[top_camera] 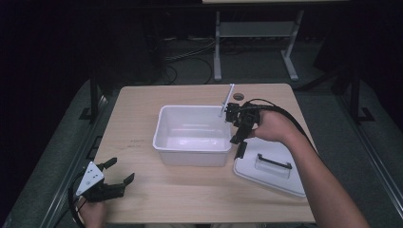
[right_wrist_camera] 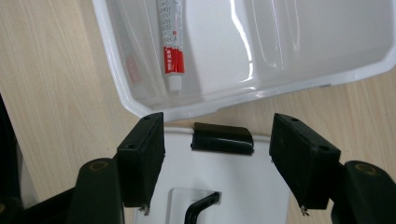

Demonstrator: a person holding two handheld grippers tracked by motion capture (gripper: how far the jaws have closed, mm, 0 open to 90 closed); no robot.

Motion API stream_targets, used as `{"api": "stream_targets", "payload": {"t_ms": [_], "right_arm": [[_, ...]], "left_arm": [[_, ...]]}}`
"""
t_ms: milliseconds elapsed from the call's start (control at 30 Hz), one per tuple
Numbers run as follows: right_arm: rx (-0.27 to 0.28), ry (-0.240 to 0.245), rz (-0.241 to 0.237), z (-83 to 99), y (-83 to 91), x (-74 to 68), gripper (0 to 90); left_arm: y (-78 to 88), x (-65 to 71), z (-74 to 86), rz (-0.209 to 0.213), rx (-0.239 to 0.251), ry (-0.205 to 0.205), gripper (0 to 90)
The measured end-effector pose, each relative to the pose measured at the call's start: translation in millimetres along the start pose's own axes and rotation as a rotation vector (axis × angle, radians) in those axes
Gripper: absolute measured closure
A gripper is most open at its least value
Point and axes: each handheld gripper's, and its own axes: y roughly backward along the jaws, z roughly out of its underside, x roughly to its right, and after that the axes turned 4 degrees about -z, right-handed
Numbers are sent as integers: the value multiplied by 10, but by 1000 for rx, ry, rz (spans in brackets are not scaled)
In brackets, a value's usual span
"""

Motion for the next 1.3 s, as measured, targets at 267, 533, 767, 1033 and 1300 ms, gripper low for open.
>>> {"api": "stream_targets", "payload": {"t_ms": [267, 533, 767, 1033, 1300], "right_arm": [[1, -15, 4, 104, 22, 11, 344], [7, -36, 12, 233, 36, 23, 326], [10, -54, 13, 358, 13, 35, 320], [11, -74, 13, 489, -27, 43, 313], [10, -91, 14, 601, -57, 44, 311]], "left_arm": [[-1, 1, 0, 2, -1, -1, 135], [-5, 5, 0, 2, -4, -2, 135], [-7, 9, 0, 2, -5, -2, 135], [-5, 8, 2, 1, -7, -2, 135], [-8, 9, 2, 1, -8, -4, 135]]}}
